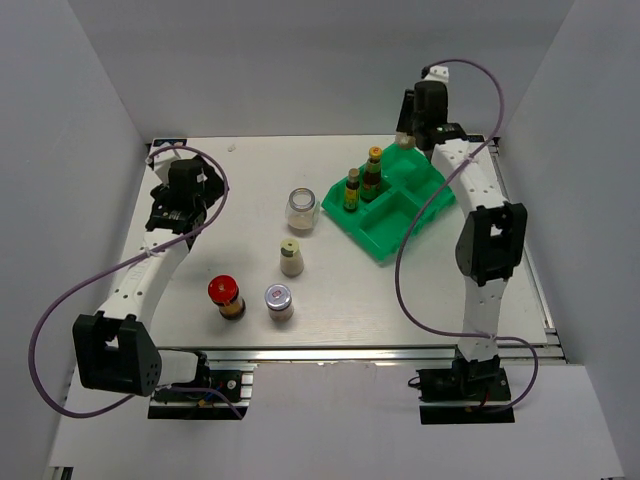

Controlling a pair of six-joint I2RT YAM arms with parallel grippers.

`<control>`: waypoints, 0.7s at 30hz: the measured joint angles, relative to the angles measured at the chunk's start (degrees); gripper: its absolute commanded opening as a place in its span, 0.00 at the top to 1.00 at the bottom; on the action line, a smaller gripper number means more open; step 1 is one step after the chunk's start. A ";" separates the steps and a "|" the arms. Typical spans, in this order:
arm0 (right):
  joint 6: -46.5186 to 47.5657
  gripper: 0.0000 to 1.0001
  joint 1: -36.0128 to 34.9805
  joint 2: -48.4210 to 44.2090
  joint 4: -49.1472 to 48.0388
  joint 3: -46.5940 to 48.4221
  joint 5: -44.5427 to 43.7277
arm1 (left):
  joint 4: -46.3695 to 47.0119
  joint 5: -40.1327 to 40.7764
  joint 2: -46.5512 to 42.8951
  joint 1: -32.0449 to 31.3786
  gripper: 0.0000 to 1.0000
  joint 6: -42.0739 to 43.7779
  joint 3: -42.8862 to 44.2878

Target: Organize the condiment bottles

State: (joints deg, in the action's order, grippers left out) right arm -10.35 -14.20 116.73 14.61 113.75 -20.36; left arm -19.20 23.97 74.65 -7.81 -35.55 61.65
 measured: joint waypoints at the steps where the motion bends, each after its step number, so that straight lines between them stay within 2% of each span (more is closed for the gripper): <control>1: -0.35 0.90 0.00 2.45 0.90 1.60 0.37 | 0.02 -0.04 0.00 0.20 0.02 0.15 0.00; 8: -3.23 0.89 0.00 9.05 4.83 1.57 3.93 | 0.39 -0.50 0.09 1.46 0.02 0.37 0.00; 14: -5.27 0.80 0.00 9.18 3.67 -2.78 6.05 | 0.44 -1.18 1.36 2.05 0.02 0.35 0.00; 15: -5.70 0.75 0.00 9.38 3.74 -3.26 6.47 | 0.46 -1.36 1.62 2.10 0.02 0.35 0.00; 17: -6.05 0.72 0.00 10.08 3.56 -3.63 6.97 | 0.44 -1.79 2.16 2.10 0.02 0.35 0.00; 20: -6.40 0.52 0.00 10.97 3.23 -3.87 7.13 | 0.39 -2.23 2.56 2.10 0.02 0.35 0.00; 21: -6.49 0.41 0.00 11.06 3.23 -4.07 7.21 | 0.39 -2.32 2.62 2.10 0.02 0.35 0.00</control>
State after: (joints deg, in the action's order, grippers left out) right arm -16.84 -14.20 127.79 17.85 109.69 -13.15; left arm -18.81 21.65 77.28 -5.72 -35.20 61.65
